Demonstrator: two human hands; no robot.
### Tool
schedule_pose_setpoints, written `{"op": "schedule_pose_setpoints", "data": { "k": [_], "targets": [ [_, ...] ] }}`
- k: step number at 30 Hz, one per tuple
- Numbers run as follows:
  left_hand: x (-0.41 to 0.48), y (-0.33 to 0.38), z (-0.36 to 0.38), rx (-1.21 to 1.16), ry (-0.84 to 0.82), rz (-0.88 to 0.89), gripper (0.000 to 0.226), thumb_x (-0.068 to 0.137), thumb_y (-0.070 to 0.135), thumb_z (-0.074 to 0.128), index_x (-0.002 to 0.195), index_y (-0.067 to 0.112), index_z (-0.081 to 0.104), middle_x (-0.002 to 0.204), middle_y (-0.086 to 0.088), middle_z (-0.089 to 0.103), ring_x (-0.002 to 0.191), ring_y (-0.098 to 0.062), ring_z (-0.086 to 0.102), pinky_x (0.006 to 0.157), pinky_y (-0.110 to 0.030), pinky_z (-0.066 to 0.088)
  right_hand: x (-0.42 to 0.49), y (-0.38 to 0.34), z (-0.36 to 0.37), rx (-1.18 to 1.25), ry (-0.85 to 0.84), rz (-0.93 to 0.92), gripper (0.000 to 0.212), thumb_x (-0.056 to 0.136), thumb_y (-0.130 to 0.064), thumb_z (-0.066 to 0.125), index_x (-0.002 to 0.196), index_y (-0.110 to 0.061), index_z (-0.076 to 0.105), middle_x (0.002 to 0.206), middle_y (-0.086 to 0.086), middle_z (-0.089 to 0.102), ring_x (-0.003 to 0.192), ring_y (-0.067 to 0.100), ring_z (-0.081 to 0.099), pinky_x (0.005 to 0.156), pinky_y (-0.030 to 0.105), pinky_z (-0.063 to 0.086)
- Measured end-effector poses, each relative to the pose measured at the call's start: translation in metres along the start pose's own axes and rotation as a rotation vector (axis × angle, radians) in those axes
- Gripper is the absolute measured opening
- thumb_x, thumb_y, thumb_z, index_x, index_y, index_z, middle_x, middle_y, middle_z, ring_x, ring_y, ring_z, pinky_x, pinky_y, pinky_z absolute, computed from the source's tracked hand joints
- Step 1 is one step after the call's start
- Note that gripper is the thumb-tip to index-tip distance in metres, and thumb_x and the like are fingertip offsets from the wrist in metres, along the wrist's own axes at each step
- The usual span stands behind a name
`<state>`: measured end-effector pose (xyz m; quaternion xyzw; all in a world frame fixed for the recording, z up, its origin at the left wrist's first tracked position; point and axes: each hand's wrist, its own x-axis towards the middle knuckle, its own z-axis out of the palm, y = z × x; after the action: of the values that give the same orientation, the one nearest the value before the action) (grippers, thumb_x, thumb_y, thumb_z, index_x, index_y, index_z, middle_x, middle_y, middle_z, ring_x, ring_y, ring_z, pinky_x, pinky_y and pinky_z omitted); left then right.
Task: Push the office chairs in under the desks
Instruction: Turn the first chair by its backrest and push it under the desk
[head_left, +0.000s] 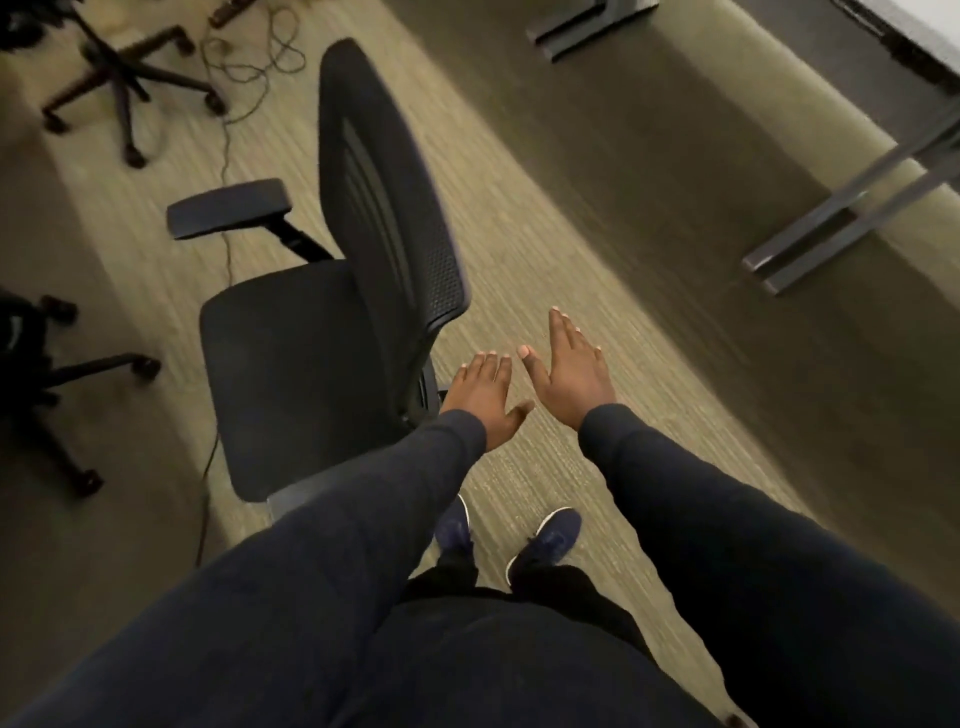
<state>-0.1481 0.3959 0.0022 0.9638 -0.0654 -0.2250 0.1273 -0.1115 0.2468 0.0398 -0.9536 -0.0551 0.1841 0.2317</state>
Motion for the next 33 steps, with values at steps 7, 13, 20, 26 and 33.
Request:
{"op": "schedule_pose_setpoints", "data": {
  "k": [7, 13, 20, 26, 33],
  "targets": [
    [-0.064, -0.046, 0.018, -0.386, 0.132, -0.171, 0.046, 0.094, 0.057, 0.050, 0.122, 0.023, 0.063, 0.127, 0.000, 0.062, 0.111, -0.026, 0.062, 0.088, -0.038, 0.051, 0.011, -0.089, -0.023, 0.667, -0.015, -0.043, 0.048, 0.105, -0.047, 0.038, 0.124, -0.012, 0.063, 0.115, 0.008, 0.070, 0.104, 0.024, 0.068, 0.097, 0.048, 0.053],
    [-0.084, -0.077, 0.014, -0.693, 0.432, -0.492, 0.025, 0.096, 0.031, 0.052, 0.096, 0.010, 0.066, 0.097, -0.009, 0.063, 0.091, -0.031, 0.062, 0.079, -0.042, 0.052, 0.031, -0.144, -0.044, 0.822, 0.018, -0.108, 0.045, 0.092, -0.061, 0.052, 0.111, -0.021, 0.059, 0.099, 0.004, 0.068, 0.087, 0.020, 0.067, 0.081, 0.050, 0.056],
    [-0.045, -0.086, -0.033, -1.040, 0.708, -0.583, 0.040, 0.099, 0.034, 0.053, 0.130, 0.010, 0.056, 0.127, -0.011, 0.052, 0.115, -0.024, 0.054, 0.096, -0.023, 0.037, 0.063, -0.161, -0.039, 0.580, -0.038, -0.067, 0.051, 0.086, -0.038, 0.075, 0.126, -0.016, 0.052, 0.116, -0.001, 0.066, 0.102, 0.016, 0.066, 0.090, 0.038, 0.058],
    [0.005, -0.081, -0.093, -1.325, 0.668, -0.581, 0.070, 0.094, 0.055, 0.054, 0.152, 0.022, 0.033, 0.156, -0.008, 0.031, 0.140, -0.024, 0.035, 0.112, -0.032, 0.026, 0.064, -0.155, -0.026, 0.641, 0.025, -0.044, 0.033, 0.087, -0.030, 0.073, 0.111, -0.015, 0.056, 0.103, -0.002, 0.067, 0.092, 0.013, 0.068, 0.077, 0.031, 0.060],
    [0.050, -0.069, -0.119, -1.410, 0.472, -0.486, 0.066, 0.100, 0.052, 0.041, 0.157, 0.027, 0.018, 0.162, -0.013, 0.017, 0.149, -0.028, 0.021, 0.121, -0.048, 0.016, 0.060, -0.141, -0.019, 0.705, 0.074, -0.013, 0.026, 0.088, -0.028, 0.070, 0.106, -0.017, 0.055, 0.097, -0.005, 0.065, 0.087, 0.010, 0.067, 0.072, 0.029, 0.060]
  ]
}}
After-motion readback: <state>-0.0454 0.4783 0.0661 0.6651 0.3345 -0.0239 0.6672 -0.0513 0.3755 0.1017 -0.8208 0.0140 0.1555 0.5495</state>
